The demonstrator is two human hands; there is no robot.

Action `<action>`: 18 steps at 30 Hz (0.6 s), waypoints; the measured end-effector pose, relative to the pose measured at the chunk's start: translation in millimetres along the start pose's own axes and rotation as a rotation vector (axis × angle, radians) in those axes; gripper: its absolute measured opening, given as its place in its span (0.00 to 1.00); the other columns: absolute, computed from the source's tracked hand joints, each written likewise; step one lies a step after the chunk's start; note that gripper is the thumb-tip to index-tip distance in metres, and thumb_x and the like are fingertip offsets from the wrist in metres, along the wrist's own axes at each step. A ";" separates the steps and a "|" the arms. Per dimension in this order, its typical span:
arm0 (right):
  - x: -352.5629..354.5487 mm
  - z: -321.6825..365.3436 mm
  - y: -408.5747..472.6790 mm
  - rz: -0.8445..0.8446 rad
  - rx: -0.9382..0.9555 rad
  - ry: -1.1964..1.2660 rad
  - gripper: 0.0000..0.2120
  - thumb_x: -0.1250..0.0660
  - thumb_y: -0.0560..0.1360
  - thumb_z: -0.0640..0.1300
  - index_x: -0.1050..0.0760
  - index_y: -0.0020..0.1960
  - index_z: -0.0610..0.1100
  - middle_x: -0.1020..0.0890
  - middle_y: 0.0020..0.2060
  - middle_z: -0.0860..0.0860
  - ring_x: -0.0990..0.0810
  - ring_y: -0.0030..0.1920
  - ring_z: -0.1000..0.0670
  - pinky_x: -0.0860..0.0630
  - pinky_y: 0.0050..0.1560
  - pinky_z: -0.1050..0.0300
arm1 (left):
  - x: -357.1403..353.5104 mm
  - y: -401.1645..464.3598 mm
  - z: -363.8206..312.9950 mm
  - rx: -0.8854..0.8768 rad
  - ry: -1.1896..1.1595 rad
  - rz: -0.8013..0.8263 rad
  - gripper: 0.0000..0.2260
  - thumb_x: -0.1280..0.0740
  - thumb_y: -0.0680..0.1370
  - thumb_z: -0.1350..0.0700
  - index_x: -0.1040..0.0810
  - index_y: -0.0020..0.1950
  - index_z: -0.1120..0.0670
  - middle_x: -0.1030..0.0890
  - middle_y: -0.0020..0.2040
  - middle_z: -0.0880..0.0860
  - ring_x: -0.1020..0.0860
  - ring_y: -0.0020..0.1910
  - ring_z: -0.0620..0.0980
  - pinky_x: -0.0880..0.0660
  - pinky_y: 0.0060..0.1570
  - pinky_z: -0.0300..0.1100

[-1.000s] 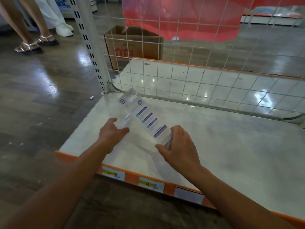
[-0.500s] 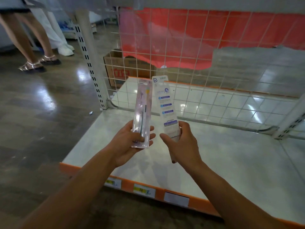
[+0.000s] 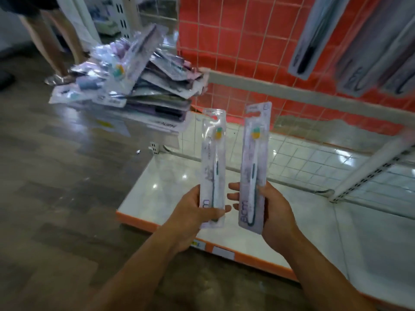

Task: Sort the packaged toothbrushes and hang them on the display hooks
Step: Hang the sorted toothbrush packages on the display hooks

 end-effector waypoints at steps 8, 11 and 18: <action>-32.2 64.1 -96.3 -0.193 0.226 -0.216 0.18 0.45 0.78 0.53 0.21 0.52 0.44 0.15 0.42 0.45 0.15 0.40 0.48 0.19 0.41 0.51 | -35.8 -73.4 -89.8 0.089 0.094 -0.003 0.24 0.28 0.70 0.69 0.26 0.58 0.46 0.17 0.51 0.47 0.18 0.52 0.43 0.20 0.51 0.39; -52.7 83.9 -123.4 -0.237 0.222 -0.284 0.20 0.47 0.77 0.53 0.22 0.51 0.41 0.14 0.37 0.46 0.15 0.38 0.49 0.20 0.37 0.55 | -49.7 -95.3 -126.9 0.085 0.114 0.021 0.26 0.28 0.71 0.70 0.29 0.54 0.40 0.18 0.48 0.42 0.19 0.44 0.33 0.22 0.40 0.31; -104.2 133.3 -172.8 -0.338 0.295 -0.490 0.06 0.40 0.79 0.45 0.24 0.48 0.48 0.17 0.39 0.46 0.16 0.36 0.51 0.20 0.34 0.62 | -60.0 -134.8 -191.4 0.135 0.021 0.039 0.22 0.28 0.71 0.67 0.27 0.57 0.46 0.17 0.51 0.50 0.17 0.49 0.47 0.20 0.44 0.40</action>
Point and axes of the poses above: each hand's wrist, its own y-axis towards the middle knuckle, its own x-axis out of the back of the hand, z = x × y, the point moved 5 cm from there along y, towards the middle knuckle
